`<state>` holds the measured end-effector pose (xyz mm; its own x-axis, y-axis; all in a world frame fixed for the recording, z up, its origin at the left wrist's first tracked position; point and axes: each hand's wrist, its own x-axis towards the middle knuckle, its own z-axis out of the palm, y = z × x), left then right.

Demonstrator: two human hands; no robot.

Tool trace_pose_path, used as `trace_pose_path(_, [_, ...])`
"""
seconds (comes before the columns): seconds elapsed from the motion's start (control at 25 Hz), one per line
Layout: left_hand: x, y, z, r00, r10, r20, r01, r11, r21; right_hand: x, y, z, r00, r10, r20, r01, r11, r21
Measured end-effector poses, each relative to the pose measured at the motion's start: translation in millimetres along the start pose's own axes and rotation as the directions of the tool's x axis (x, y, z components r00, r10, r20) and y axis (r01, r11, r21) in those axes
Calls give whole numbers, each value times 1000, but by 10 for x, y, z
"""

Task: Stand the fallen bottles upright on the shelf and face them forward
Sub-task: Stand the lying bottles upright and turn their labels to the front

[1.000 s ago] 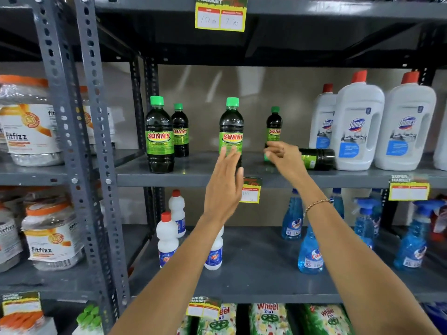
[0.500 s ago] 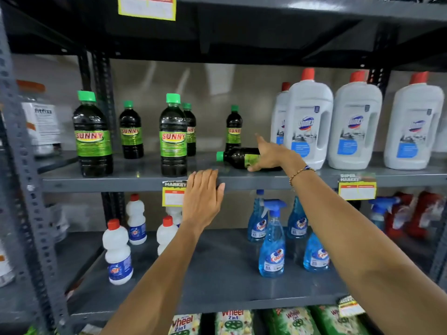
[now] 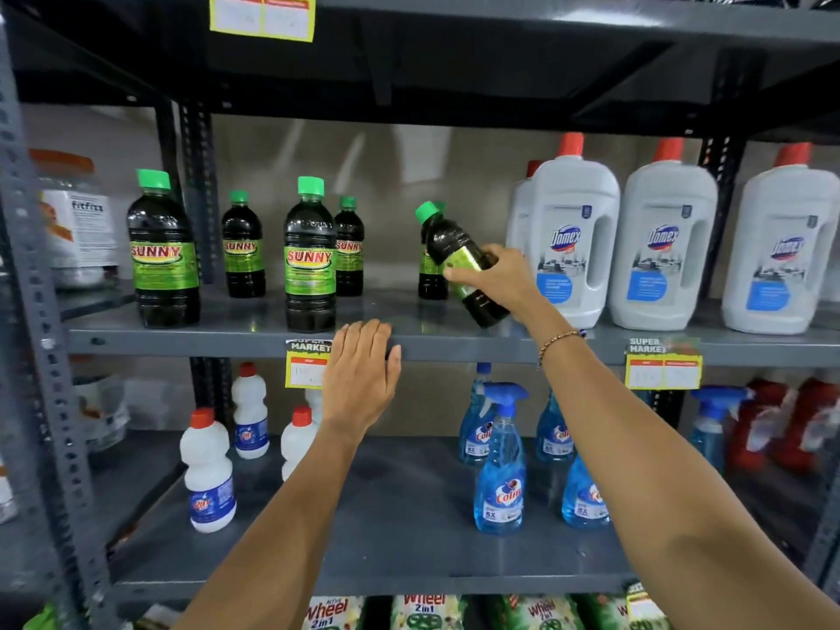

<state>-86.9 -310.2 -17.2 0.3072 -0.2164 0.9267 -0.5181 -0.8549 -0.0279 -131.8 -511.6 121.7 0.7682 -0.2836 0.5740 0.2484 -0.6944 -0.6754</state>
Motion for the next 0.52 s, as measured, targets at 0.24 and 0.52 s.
trace_pose_path(0.24, [4,5,-19,1000,11,-2,-11,1000,-11,-70,15,407,992,77,-101,-47,961,274])
trace_pose_path(0.52, [-17,-15,-18,1000,23,1,-23,1000,-17,-54,72,531,987,122,106,-148,947,286])
